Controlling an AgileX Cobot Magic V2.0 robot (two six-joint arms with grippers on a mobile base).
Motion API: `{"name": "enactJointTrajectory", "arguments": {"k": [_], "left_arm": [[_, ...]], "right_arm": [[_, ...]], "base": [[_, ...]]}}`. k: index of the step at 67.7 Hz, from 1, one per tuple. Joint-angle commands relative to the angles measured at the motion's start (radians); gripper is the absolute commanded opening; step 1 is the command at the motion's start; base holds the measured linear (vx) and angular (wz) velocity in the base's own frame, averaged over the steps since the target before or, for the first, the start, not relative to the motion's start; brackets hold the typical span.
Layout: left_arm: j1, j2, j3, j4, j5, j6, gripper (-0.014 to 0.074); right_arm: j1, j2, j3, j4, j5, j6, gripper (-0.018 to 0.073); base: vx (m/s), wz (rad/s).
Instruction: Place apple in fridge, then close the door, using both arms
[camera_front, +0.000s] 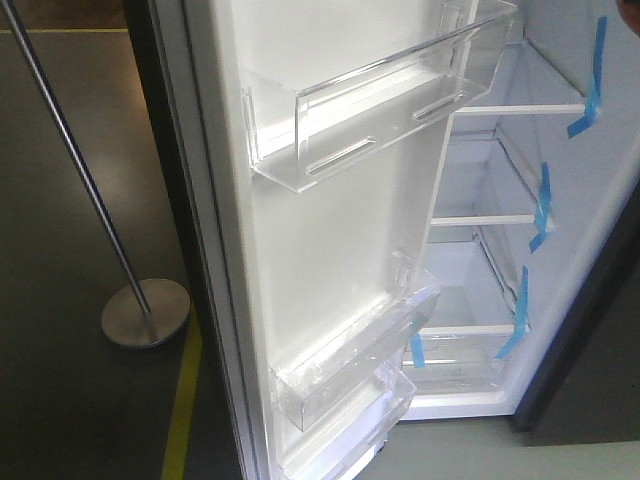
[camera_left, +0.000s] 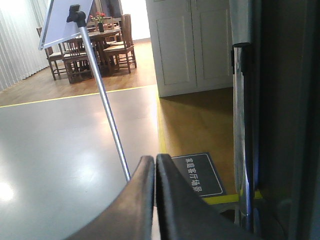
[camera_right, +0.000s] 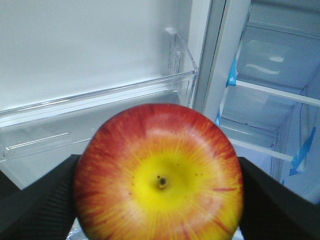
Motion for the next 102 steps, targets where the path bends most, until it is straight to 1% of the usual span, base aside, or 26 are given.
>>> {"name": "enactJointTrajectory", "arguments": {"k": [1,61,68,73,78,82,89,93,94,98,102], "left_arm": [[-0.003,-0.017,0.014,-0.005,-0.067,-0.002,-0.0008],[-0.003,-0.017,0.014,-0.005,-0.067,-0.002,-0.0008],[-0.003,-0.017,0.014,-0.005,-0.067,-0.002,-0.0008],[-0.003,-0.017,0.014,-0.005,-0.067,-0.002,-0.0008],[-0.003,-0.017,0.014,-0.005,-0.067,-0.002,-0.0008],[-0.003,-0.017,0.014,-0.005,-0.067,-0.002,-0.0008],[-0.003,-0.017,0.014,-0.005,-0.067,-0.002,-0.0008],[-0.003,-0.017,0.014,-0.005,-0.067,-0.002,-0.0008],[-0.003,-0.017,0.014,-0.005,-0.067,-0.002,-0.0008],[-0.003,-0.017,0.014,-0.005,-0.067,-0.002,-0.0008],[-0.003,-0.017,0.014,-0.005,-0.067,-0.002,-0.0008]], "right_arm": [[-0.003,-0.018,-0.027,0.027,-0.074,-0.006,0.0091],[-0.003,-0.018,-0.027,0.027,-0.075,-0.006,0.0091],[-0.003,-0.018,-0.027,0.027,-0.091,-0.006,0.0091],[-0.003,-0.018,-0.027,0.047,-0.145,-0.006,0.0091],[-0.003,-0.013,-0.027,0.113,-0.23,-0.013,0.0091],[-0.003,-0.005,-0.027,0.222,-0.301,-0.071,0.0091],[-0.003,0.031,-0.027,0.474,-0.344,-0.259,0.0091],[-0.003,0.064,-0.027,0.643,-0.344,-0.402,0.0091],[-0.003,0.073,-0.027,0.661,-0.344,-0.416,0.0091],[-0.003,0.116,-0.027,0.806,-0.342,-0.539,0.0091],[-0.002,0.162,-0.027,0.907,-0.337,-0.628,0.0091]], "base": [[0.0,0.0],[0.0,0.0],[0.0,0.0],[0.0,0.0],[0.0,0.0],[0.0,0.0],[0.0,0.0],[0.0,0.0],[0.0,0.0],[0.0,0.0],[0.0,0.0]]}}
